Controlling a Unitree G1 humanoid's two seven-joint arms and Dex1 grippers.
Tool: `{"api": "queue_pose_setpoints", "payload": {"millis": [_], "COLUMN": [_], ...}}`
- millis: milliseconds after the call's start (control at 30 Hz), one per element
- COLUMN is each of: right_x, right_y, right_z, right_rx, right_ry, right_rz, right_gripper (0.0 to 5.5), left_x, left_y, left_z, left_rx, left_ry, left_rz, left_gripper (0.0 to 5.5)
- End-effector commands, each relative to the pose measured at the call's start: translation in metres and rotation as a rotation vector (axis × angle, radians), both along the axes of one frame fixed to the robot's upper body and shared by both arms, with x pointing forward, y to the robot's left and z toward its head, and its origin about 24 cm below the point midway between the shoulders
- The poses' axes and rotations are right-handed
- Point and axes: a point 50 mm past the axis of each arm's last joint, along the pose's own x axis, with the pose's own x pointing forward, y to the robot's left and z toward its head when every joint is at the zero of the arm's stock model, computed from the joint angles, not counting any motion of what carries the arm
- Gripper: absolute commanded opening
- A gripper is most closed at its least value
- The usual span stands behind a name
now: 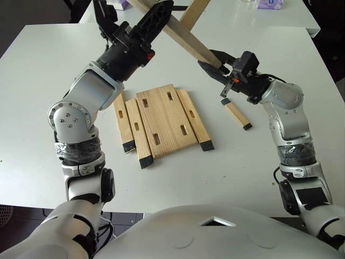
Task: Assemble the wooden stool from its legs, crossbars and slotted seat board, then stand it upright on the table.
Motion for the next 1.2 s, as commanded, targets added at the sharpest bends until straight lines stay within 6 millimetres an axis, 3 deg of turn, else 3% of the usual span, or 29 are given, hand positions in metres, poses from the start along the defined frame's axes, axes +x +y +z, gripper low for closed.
{"api": "queue_pose_setpoints", "payload": {"millis": [33, 333, 433, 633, 767, 933, 1067, 1200], "right_x": [0.003, 0.015, 0.016, 0.012, 0.013, 0.018, 0.021, 0.023], "right_y": [-0.002, -0.016, -0.026, -0.065, -0.077, -0.08, -0.082, -0.086], "right_z": [-0.003, -0.006, -0.01, -0.016, -0.02, -0.02, -0.021, -0.022], "right_rx": [-0.052, 0.0, 0.017, 0.076, 0.075, 0.058, 0.046, 0.03], "right_ry": [0.021, 0.072, 0.107, 0.151, 0.148, 0.145, 0.151, 0.156], "right_rz": [-0.023, -0.177, -0.233, -0.428, -0.514, -0.541, -0.544, -0.553], "right_gripper": [1.61, 2.84, 2.84, 2.84, 2.84, 2.84, 2.84, 2.84], "left_x": [-0.002, -0.002, -0.002, -0.027, -0.043, -0.061, -0.07, -0.077], "left_y": [0.004, 0.027, 0.048, 0.1, 0.104, 0.1, 0.1, 0.101], "left_z": [0.0, -0.002, 0.001, 0.018, 0.009, -0.013, -0.025, -0.025], "left_rx": [0.006, 0.091, 0.165, 0.448, 0.643, 0.786, 0.836, 0.834], "left_ry": [-0.022, -0.079, -0.134, -0.36, -0.47, -0.488, -0.479, -0.481], "left_rz": [0.03, 0.137, 0.212, 0.208, 0.035, -0.182, -0.274, -0.299], "left_gripper": [2.19, 2.07, 2.06, 2.05, 2.05, 2.05, 2.05, 2.05]}}
